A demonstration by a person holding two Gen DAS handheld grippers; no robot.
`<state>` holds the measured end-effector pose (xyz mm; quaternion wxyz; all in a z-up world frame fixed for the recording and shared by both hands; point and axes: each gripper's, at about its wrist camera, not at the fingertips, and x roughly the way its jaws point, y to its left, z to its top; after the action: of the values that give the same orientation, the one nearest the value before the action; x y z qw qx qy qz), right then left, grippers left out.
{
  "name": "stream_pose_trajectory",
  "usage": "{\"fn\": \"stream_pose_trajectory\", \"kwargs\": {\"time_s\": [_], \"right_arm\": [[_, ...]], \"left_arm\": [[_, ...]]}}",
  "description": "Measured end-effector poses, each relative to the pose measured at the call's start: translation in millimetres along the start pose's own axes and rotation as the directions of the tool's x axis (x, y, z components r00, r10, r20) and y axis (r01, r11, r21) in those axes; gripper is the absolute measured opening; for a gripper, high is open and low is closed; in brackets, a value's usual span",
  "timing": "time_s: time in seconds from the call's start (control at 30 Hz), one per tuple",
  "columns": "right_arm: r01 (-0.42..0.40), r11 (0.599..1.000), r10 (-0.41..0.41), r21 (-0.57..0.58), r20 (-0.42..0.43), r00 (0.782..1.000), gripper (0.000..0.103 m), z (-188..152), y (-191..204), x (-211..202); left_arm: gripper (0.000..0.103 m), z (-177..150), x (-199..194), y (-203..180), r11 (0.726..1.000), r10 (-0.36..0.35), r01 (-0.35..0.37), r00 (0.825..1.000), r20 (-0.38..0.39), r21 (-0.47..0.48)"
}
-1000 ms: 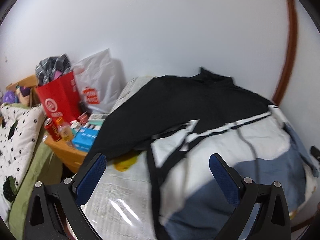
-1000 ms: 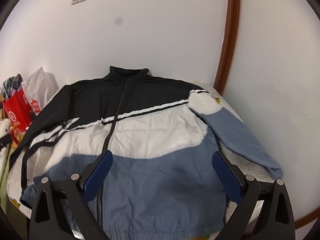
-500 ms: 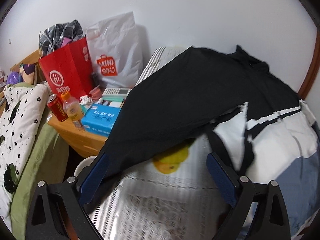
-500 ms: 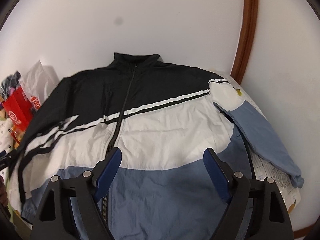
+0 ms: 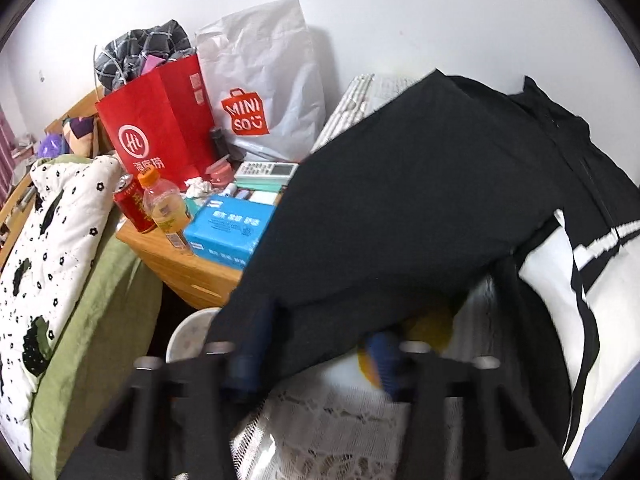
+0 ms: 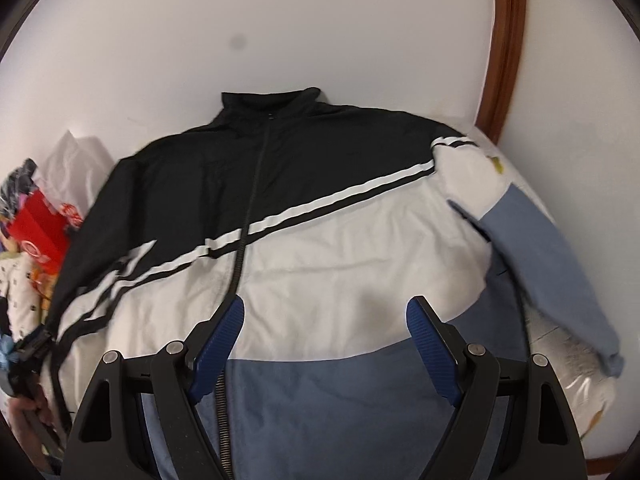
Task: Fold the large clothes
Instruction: 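Reach the left tool to the black side panel and grasp it, then fold the black side over the jacket body with the left tool, release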
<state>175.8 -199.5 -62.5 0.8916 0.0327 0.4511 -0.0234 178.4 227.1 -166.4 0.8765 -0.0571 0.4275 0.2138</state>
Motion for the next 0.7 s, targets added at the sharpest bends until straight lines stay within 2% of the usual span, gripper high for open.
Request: {"fn": "stream_pose_trajectory", "kwargs": {"time_s": [0.07, 0.1, 0.2, 0.37, 0.57, 0.7], "right_arm": [[-0.002, 1.000, 0.002, -0.012, 0.003, 1.000, 0.083, 1.8, -1.8, -0.7], [0.000, 1.000, 0.000, -0.018, 0.005, 1.000, 0.083, 2.8, -3.3, -1.5], [0.004, 1.000, -0.003, -0.023, 0.017, 1.000, 0.083, 7.1, -8.5, -5.3], [-0.009, 1.000, 0.010, -0.021, 0.063, 0.998, 0.083, 17.8, -19.3, -17.6], [-0.019, 1.000, 0.020, -0.017, 0.088, 0.996, 0.083, 25.8, -31.6, -23.7], [-0.032, 0.999, 0.034, -0.027, 0.097, 0.995, 0.083, 25.8, -37.6, -24.2]], "left_arm": [[0.010, 7.2, -5.0, 0.1, 1.000, 0.000, 0.000, 1.000, 0.018, -0.013], [0.009, 12.2, -10.5, 0.1, 1.000, 0.002, -0.001, 1.000, 0.031, -0.022], [0.008, 25.9, -25.9, -2.2, 1.000, 0.008, -0.006, 0.997, 0.074, -0.029], [0.008, 56.0, -59.6, -20.8, 1.000, -0.022, 0.023, 0.988, 0.151, -0.008], [0.008, 90.0, -91.5, -65.3, 0.992, -0.124, 0.115, 0.969, 0.214, 0.055], [0.008, 108.7, -104.0, -108.0, 0.975, -0.214, 0.195, 0.953, 0.214, 0.108]]}}
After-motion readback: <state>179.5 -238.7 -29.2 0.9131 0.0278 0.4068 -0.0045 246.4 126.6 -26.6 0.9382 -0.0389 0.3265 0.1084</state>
